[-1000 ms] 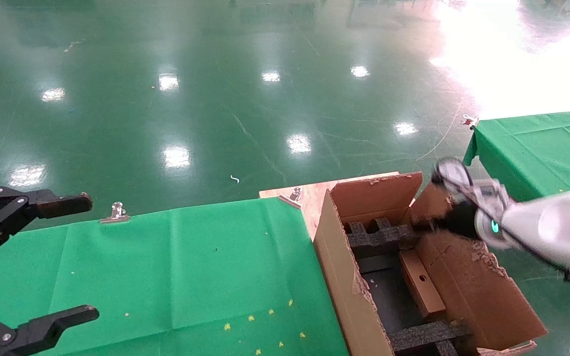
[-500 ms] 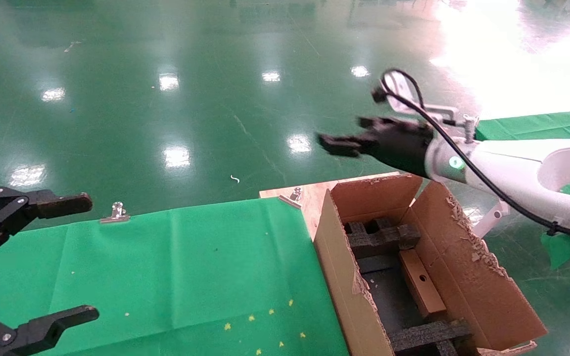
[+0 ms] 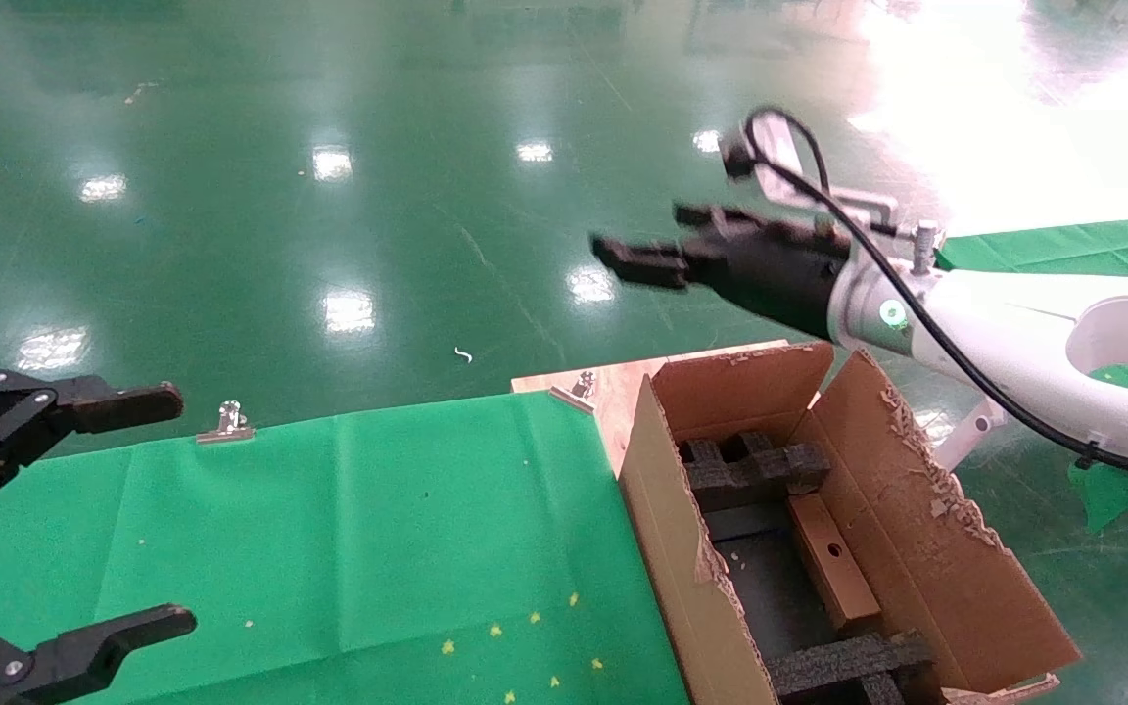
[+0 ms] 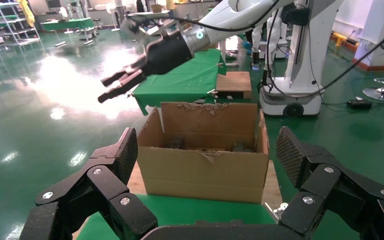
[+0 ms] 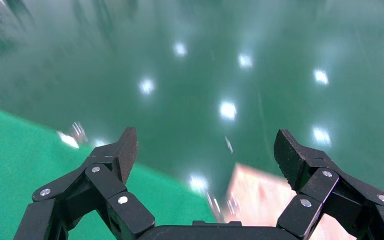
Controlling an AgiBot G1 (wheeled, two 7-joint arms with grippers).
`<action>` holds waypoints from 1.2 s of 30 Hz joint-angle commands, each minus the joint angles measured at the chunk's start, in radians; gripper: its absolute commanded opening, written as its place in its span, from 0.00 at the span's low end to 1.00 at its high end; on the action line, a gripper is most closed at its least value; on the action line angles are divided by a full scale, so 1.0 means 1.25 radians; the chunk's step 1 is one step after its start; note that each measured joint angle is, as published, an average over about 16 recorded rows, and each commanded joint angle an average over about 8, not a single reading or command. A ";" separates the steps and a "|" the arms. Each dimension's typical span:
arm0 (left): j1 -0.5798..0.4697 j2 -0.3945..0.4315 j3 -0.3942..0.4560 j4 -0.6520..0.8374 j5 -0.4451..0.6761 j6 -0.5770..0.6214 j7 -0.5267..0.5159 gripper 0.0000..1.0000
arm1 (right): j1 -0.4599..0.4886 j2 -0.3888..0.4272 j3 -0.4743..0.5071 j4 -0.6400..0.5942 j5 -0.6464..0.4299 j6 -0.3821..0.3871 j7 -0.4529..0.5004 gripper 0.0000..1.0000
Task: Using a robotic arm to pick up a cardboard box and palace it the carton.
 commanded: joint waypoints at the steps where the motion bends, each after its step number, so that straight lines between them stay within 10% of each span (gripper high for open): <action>1: 0.000 0.000 0.000 0.000 0.000 0.000 0.000 1.00 | -0.017 -0.001 0.033 -0.002 0.025 -0.027 -0.036 1.00; 36: 0.000 0.000 0.001 0.000 -0.001 0.000 0.001 1.00 | -0.474 -0.030 0.896 -0.044 0.673 -0.753 -0.981 1.00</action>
